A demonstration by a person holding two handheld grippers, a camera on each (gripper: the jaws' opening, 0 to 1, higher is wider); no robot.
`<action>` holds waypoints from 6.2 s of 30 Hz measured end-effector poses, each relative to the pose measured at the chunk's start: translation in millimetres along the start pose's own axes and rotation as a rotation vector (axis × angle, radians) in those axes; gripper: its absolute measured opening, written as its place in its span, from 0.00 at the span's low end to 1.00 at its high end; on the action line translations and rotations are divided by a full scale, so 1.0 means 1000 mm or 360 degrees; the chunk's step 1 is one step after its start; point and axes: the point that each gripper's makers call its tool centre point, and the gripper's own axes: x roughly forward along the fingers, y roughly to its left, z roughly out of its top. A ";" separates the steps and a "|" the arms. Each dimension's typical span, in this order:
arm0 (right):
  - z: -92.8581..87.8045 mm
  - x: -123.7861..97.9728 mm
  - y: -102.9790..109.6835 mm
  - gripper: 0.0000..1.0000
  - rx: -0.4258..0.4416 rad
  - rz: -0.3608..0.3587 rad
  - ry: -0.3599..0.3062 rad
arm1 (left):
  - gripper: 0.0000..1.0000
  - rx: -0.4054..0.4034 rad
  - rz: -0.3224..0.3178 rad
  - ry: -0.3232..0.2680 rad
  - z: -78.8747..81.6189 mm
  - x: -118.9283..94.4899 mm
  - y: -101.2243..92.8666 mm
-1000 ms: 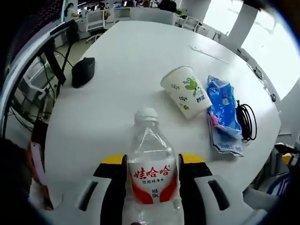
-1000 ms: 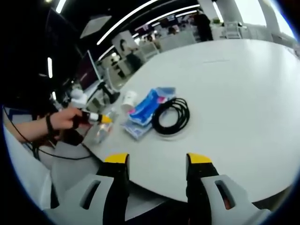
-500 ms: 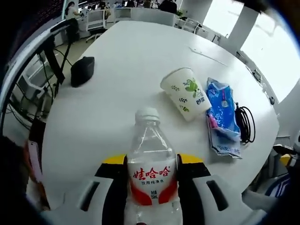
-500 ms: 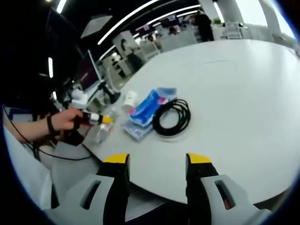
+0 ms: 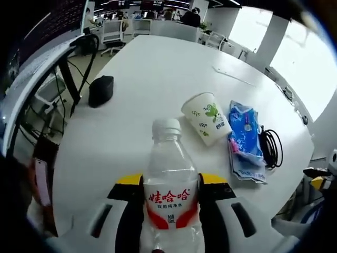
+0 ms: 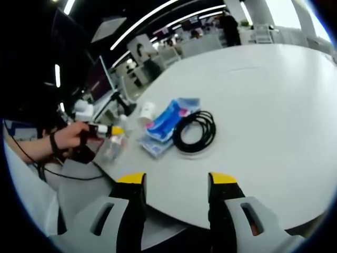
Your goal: Arrange the tabletop items into an orderly group along one side of the table until the central work area is clear of visible clutter.
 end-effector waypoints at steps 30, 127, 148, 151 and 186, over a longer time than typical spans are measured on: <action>0.000 0.005 0.008 0.45 -0.0011 0.0028 0.0003 | 0.38 0.0059 0.0008 -0.0183 0.005 -0.037 -0.003; -0.009 0.005 0.005 0.41 0.0042 0.0010 0.0019 | 0.37 0.0093 0.0225 -0.0385 0.037 -0.032 0.001; -0.016 -0.006 -0.011 0.41 0.0079 -0.0038 0.0007 | 0.37 0.0041 0.0243 -0.0422 0.070 -0.001 0.005; -0.016 -0.006 -0.012 0.41 0.0079 -0.0041 0.0009 | 0.37 0.0024 0.0241 -0.0423 0.075 0.003 0.004; -0.021 -0.010 -0.018 0.41 0.0108 -0.0059 0.0025 | 0.39 -0.0116 0.0177 -0.0421 0.099 0.030 0.000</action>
